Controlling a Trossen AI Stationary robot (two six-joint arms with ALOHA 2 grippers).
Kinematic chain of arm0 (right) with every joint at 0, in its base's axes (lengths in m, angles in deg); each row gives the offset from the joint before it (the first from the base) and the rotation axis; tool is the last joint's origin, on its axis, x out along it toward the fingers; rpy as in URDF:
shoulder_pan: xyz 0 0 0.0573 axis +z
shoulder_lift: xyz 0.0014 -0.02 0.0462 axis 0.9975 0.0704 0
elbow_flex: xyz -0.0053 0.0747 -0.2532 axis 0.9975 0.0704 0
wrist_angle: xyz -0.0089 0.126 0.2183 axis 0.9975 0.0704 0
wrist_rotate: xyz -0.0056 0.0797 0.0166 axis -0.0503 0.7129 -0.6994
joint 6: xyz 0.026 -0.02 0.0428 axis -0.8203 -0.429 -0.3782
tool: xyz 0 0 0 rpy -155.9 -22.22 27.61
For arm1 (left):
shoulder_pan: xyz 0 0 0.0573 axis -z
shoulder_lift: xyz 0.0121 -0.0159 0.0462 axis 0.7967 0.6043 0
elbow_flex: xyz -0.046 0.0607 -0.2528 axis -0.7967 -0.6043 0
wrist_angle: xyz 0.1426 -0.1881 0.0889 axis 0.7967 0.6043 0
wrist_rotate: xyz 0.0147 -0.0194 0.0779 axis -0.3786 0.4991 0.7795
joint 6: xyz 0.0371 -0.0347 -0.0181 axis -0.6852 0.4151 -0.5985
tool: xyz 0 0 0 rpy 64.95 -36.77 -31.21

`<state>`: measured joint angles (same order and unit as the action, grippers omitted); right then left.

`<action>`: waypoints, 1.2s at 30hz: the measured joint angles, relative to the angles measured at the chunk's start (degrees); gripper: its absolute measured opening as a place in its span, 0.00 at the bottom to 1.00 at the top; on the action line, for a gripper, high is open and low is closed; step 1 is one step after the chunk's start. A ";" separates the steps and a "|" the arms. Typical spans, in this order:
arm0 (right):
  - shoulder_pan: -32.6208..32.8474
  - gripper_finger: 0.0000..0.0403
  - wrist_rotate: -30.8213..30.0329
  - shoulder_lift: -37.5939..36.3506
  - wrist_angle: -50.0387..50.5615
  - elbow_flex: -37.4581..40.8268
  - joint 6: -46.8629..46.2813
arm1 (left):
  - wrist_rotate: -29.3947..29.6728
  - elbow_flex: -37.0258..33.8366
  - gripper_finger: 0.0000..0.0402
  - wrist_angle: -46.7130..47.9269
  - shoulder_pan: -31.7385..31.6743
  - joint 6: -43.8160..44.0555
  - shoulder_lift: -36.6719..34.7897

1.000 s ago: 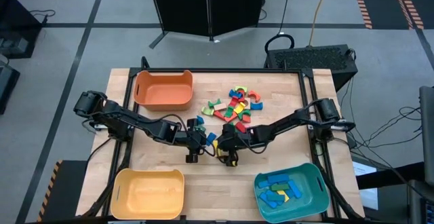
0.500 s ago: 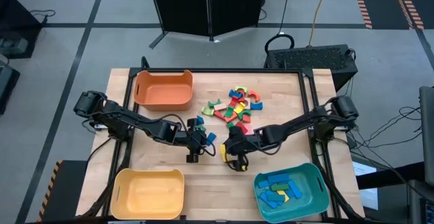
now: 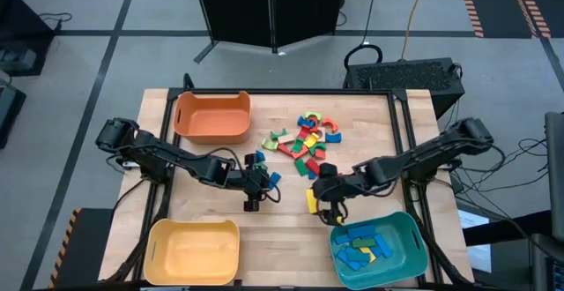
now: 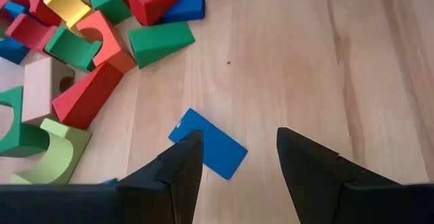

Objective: Sort blocks by size
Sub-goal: Put the yellow rectangular block into the blue bin

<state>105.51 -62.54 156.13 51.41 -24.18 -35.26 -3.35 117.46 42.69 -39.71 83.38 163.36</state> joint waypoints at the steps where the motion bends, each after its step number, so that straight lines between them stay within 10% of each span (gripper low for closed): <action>1: 0.53 0.88 0.00 -0.97 1.61 0.00 -1.06 | 0.00 0.00 0.47 -0.17 0.00 0.00 0.00; 36: 26.91 0.88 0.13 -7.73 17.36 0.02 -53.40 | 0.24 0.02 0.47 -2.95 -1.03 -0.01 0.47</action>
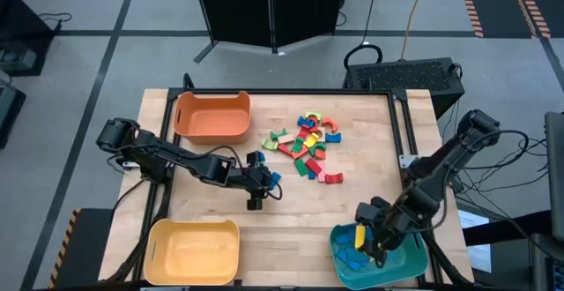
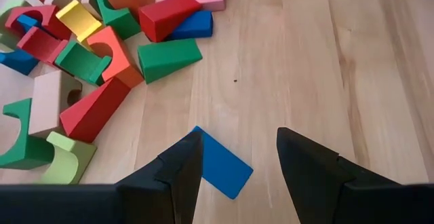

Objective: Sort blocks by size
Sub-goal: Put the yellow rectangular block into the blue bin

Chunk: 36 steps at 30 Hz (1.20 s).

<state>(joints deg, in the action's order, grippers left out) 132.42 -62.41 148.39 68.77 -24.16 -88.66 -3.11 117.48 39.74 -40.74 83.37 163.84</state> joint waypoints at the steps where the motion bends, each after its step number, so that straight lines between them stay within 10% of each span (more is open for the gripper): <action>1: 0.75 0.88 0.00 0.00 0.02 0.00 -1.62 | 0.00 0.00 0.47 0.17 0.00 0.02 0.03; 36: 3.37 0.88 9.79 13.38 7.83 0.09 -16.02 | 0.42 0.02 0.47 -4.65 -0.11 -2.45 0.71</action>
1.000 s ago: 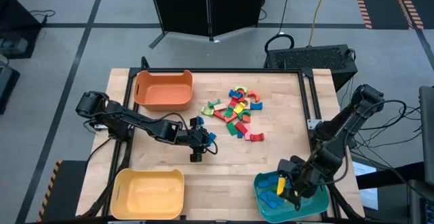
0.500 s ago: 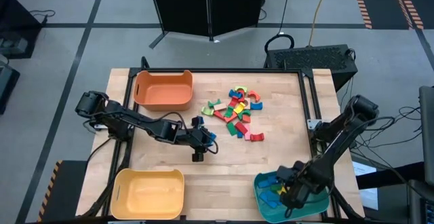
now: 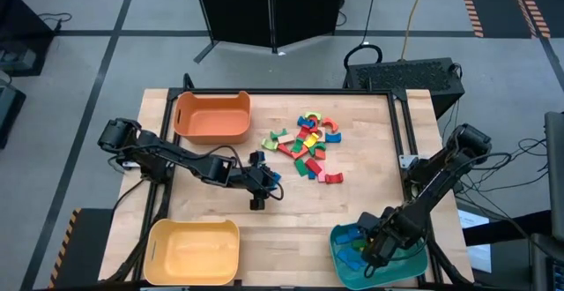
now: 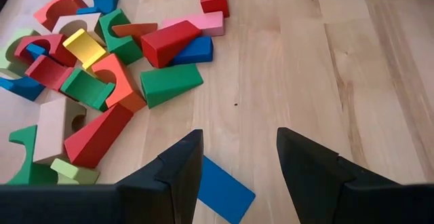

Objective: Sort blocks by size
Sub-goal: Put the yellow rectangular block into the blue bin, then put the green rectangular block into the blue bin

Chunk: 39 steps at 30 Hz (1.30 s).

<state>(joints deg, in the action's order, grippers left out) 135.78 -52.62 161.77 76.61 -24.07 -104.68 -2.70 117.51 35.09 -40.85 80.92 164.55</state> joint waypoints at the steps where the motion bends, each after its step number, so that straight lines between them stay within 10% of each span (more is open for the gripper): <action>1: -0.04 0.88 0.56 0.00 0.50 0.00 -0.49 | 0.00 0.00 0.47 0.01 0.00 0.00 0.00; 39: 0.02 0.98 6.68 0.00 3.10 0.42 1.75 | 0.89 -0.04 0.47 -2.27 0.00 0.01 -0.02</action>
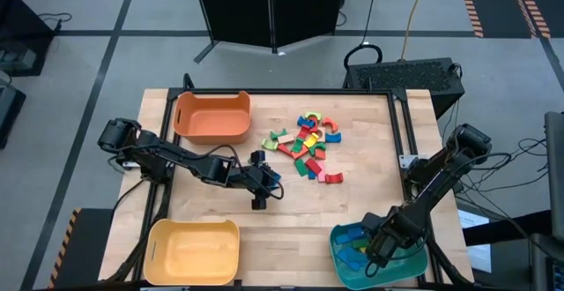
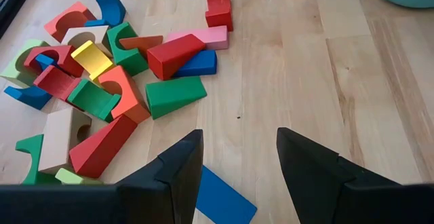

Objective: Sort blocks by size
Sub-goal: Put the green rectangular block into the blue bin

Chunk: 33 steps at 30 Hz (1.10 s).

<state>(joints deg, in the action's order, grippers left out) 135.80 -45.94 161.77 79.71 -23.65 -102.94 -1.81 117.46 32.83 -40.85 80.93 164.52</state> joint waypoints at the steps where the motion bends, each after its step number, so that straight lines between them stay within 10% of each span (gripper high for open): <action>1: 0.24 0.98 -0.38 0.00 -0.32 0.00 -0.06 | 0.01 0.00 0.47 0.00 0.00 -0.01 0.00; 15: -1.50 0.98 -3.02 -0.84 1.28 -4.45 6.37 | 0.14 0.00 0.47 1.57 0.00 -1.61 0.00; 27: -3.76 0.98 -38.93 -1.16 21.04 -26.01 20.57 | 0.15 0.00 0.47 4.05 -0.65 -1.58 -0.02; 33: -10.64 0.98 -45.31 -1.16 20.54 -25.66 28.06 | 0.14 0.00 0.47 6.30 -0.74 -1.49 -0.02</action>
<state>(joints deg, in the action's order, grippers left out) 125.16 -91.25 160.61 100.25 -49.31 -74.87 -1.67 117.46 39.13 -41.59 79.44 164.50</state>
